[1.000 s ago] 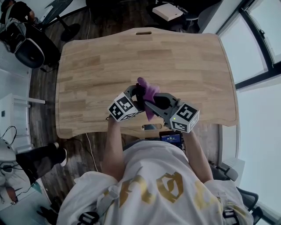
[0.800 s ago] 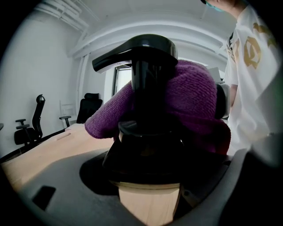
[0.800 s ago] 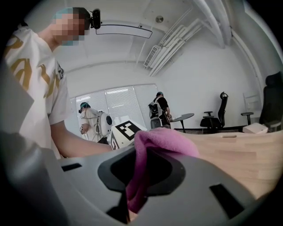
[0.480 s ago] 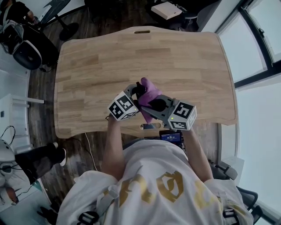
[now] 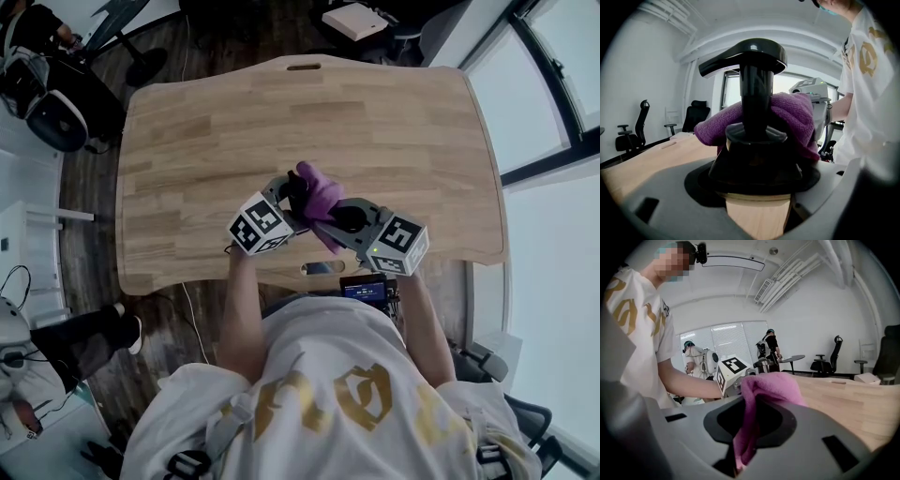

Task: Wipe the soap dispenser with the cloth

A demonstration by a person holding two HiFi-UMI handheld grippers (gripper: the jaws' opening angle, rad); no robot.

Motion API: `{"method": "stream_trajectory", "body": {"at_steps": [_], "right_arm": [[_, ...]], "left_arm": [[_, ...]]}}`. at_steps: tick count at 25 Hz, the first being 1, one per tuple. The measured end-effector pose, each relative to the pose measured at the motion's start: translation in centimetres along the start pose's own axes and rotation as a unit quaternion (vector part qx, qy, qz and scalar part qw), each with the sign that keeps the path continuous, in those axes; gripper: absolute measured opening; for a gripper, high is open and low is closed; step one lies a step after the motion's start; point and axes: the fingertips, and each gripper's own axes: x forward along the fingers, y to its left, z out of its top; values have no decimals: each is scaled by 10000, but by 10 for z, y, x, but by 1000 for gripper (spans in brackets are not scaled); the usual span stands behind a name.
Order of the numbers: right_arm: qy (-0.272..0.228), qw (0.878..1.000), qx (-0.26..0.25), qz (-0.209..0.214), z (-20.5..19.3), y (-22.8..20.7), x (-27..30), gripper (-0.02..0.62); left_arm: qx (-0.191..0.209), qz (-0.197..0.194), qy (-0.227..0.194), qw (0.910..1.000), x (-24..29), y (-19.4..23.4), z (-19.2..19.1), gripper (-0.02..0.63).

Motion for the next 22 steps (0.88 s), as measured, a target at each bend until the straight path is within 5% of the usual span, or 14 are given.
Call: {"method": "stream_trajectory", "body": {"at_steps": [22], "right_arm": [[-458, 9922, 23, -1161, 24, -48, -15, 51]], "left_arm": [[79, -294, -108, 9995, -1, -11, 12, 368]]}}
